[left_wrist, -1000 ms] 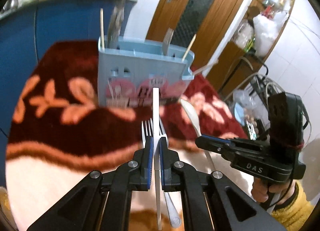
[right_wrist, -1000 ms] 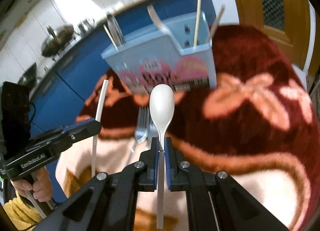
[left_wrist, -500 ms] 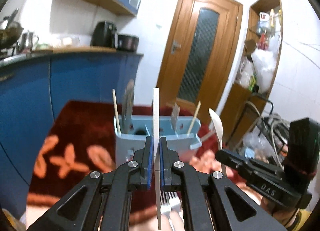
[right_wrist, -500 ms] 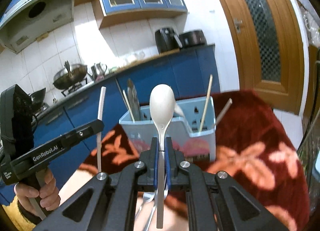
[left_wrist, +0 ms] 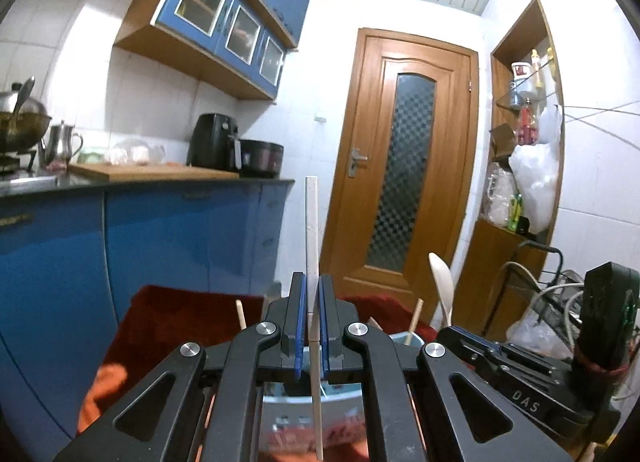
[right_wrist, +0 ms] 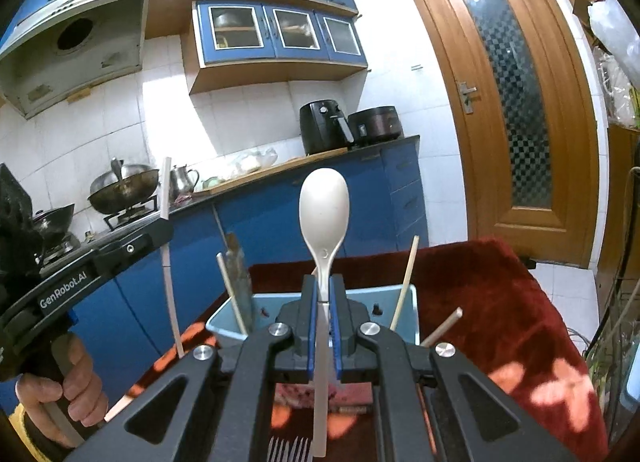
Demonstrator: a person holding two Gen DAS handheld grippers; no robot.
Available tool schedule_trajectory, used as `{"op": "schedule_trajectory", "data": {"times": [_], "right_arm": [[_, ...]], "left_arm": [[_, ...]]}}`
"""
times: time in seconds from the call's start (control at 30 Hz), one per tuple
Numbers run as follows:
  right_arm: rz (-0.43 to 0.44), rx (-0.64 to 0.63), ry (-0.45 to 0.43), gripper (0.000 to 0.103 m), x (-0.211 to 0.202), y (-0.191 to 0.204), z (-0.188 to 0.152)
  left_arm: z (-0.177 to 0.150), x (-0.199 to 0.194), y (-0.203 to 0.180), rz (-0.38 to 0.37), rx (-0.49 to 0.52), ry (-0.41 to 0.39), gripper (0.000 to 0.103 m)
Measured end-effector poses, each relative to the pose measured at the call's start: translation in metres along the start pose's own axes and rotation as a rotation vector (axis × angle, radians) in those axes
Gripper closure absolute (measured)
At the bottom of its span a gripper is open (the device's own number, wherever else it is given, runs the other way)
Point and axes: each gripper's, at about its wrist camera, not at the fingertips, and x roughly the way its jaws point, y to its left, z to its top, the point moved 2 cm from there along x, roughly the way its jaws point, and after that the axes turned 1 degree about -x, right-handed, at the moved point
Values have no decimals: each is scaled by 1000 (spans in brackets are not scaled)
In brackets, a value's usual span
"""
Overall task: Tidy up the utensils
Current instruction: 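Lift both held utensils up over the Box holder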
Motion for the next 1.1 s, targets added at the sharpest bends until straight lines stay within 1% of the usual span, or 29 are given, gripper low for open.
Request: {"op": "schedule_trajectory", "data": {"times": [0.23,0.37,0.47,0.6,0.73,0.87,0.97,1.1], "right_arm": [[-22,7,-28,95,20,-12,9],[-30,23,-33,95,32,-19,11],[-38,25,-35,95,39,-25,12],[-63,6,-43,95,48,-28,12],[-77,-5,-42,95,54,-30,9],[-84,-8,-44,95,57,-32,10],[-86,-10,-47,95,58,-33,11],[-86,-15,-54,95,59,-33,9]], "left_arm": [[6,23,7,32,-25,-43,97],[5,33,15,37,-46,-53,97],[3,41,16,46,-41,-53,97],[-6,50,16,55,-28,-54,97],[-12,54,20,56,-52,-68,97],[-5,55,25,50,-84,-92,97],[-2,58,22,54,-78,-109,97],[-9,65,16,66,-53,-108,97]]}}
